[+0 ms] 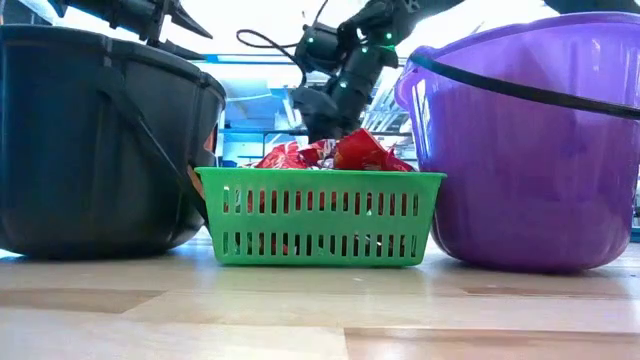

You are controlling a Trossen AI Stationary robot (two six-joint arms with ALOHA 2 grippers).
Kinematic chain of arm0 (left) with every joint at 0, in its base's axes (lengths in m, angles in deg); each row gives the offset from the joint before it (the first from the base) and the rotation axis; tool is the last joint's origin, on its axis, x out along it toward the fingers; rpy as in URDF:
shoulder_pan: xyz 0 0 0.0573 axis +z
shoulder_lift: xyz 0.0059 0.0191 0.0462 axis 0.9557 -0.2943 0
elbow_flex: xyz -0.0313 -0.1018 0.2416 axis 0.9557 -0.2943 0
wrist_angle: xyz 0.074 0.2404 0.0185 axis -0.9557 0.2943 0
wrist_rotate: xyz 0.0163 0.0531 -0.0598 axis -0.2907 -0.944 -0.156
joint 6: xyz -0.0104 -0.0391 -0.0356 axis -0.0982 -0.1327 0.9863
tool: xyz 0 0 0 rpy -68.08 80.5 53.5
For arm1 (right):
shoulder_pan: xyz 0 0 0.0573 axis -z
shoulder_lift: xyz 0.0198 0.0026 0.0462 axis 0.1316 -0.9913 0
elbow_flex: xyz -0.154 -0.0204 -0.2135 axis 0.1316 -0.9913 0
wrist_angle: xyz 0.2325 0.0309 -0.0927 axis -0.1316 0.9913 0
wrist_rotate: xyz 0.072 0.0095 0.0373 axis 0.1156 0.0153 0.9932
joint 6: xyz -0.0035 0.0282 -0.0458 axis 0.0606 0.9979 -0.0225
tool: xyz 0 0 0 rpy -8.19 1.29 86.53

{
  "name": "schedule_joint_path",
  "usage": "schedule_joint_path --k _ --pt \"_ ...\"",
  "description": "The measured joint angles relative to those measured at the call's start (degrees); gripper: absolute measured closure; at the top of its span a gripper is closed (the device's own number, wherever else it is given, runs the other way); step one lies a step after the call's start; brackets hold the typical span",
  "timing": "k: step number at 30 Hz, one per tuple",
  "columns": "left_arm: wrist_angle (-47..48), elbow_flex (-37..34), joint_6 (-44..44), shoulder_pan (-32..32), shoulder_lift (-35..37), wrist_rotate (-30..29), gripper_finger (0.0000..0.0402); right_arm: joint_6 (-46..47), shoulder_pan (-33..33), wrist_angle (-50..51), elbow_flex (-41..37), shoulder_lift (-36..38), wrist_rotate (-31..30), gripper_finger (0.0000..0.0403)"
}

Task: Sort candy by brand, put in halloween buckets
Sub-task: Put the white chocolate into the black bucket

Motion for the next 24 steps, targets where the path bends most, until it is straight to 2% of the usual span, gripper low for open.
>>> schedule_joint_path --k 3,6,12,15,24 --pt "1.4 0.0 -1.4 -0.1 0.0 0.0 0.0215 -22.3 0.0 3.1 0.1 -1.1 0.8 0.0204" --pt "2.6 0.0 -1.5 -0.1 0.0 0.0 0.0215 -33.7 -0.1 3.2 0.0 -3.6 1.0 0.0169" --pt "3.4 0.0 -1.6 -0.3 0.0 0.0 0.0215 -40.9 -0.7 1.9 0.0 -7.0 -0.3 0.0161" --pt "3.4 0.0 -1.6 -0.3 0.0 -0.1 0.0215 -42.0 -0.9 0.8 0.0 -8.1 -2.6 0.0166" --pt "3.9 0.0 -1.6 -0.3 0.0 -0.2 0.0215 -45.1 0.2 1.8 0.2 -10.6 -3.9 0.019"
